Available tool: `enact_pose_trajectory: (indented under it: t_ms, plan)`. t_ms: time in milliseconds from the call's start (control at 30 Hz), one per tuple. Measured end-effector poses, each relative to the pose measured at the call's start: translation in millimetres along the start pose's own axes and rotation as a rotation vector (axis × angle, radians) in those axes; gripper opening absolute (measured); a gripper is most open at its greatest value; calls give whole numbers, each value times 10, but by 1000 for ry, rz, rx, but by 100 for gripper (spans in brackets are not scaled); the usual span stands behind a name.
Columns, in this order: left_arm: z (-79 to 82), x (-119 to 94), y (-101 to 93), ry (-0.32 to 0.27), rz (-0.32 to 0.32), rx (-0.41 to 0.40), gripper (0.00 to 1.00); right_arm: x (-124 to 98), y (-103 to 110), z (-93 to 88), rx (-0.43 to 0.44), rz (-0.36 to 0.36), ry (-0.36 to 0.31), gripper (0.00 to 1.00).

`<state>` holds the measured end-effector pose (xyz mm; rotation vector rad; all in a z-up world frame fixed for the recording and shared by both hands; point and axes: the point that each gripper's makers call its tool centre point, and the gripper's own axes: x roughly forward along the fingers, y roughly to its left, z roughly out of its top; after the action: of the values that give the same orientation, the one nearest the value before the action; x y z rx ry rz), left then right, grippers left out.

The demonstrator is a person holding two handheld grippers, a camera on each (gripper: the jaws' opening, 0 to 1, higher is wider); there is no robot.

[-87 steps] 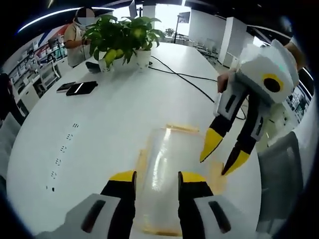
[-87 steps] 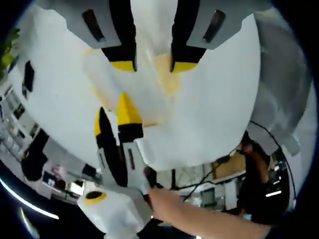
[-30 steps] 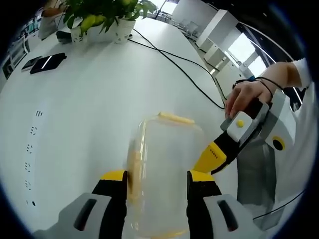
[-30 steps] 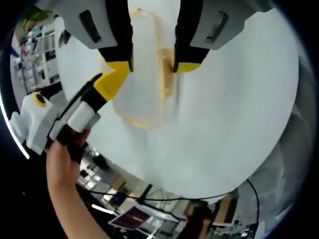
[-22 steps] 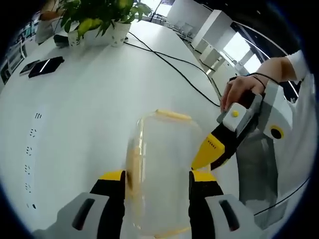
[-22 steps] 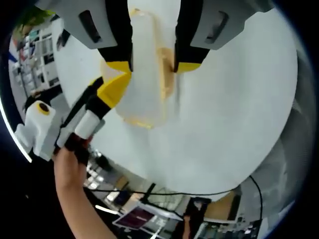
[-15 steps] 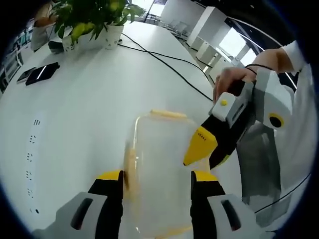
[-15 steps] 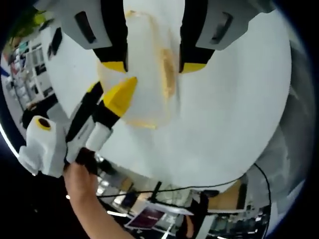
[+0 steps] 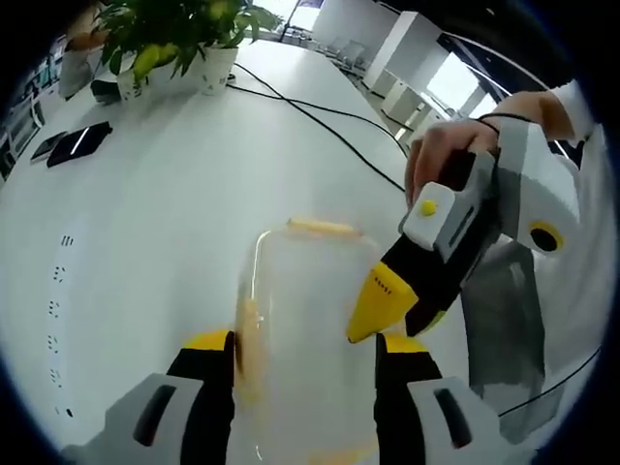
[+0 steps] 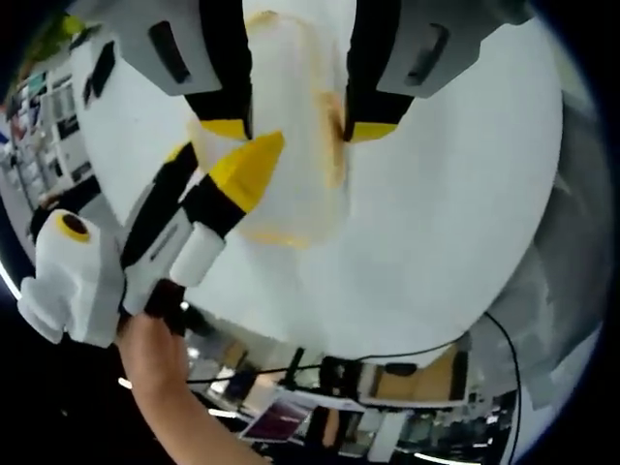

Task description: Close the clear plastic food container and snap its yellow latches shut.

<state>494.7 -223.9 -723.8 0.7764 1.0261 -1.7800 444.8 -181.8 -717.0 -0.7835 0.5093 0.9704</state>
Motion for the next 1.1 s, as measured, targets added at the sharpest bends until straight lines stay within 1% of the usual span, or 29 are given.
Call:
enact_pose_trajectory:
  t_ms: [167,433,533,600,633,667,700,733,767,867,900,933,967,1000,1033,1100]
  plan:
    - [-7,6,-47,0,-6,-14,53,8,3,2,2,9,2,33]
    - [-29,17,-36,32,1,-28,52,17,21,4,-12,16,13,32]
    - [-34,19,-34,34,2,-29,52,24,20,8,-15,14,24,31]
    - [-41,22,-49,35,5,-30,51,25,21,5,-17,11,29,31]
    - [-59,22,-78,44,-6,-30,50,23,22,3,-17,10,31,31]
    - [-66,29,-22,55,37,-15,50,28,38,-1,-14,11,34,30]
    - [-49,64,-113,52,23,-17,49,32,34,8,-16,5,34,30]
    - [-50,75,-135,55,25,-16,49,27,23,6,-17,5,33,30]
    - [-45,61,-85,57,26,-16,49,25,17,2,-18,4,34,30]
    - [-56,79,-136,55,23,-19,49,24,-2,-4,-14,0,37,29]
    - [-58,83,-150,58,17,-19,49,7,-75,-41,-17,-45,61,27]
    - [-58,84,-164,58,19,-25,49,-25,-5,-106,-17,-17,62,27]
    - [-53,94,-187,60,21,-23,49,-31,2,-126,-10,-16,71,27]
    - [-52,111,-220,61,22,-22,49,-10,1,-121,-8,-11,76,27]
    - [-58,96,-185,60,21,-23,49,-5,7,-128,-13,-9,74,28]
    - [-57,100,-202,58,21,-24,49,16,11,-99,-14,-7,80,28]
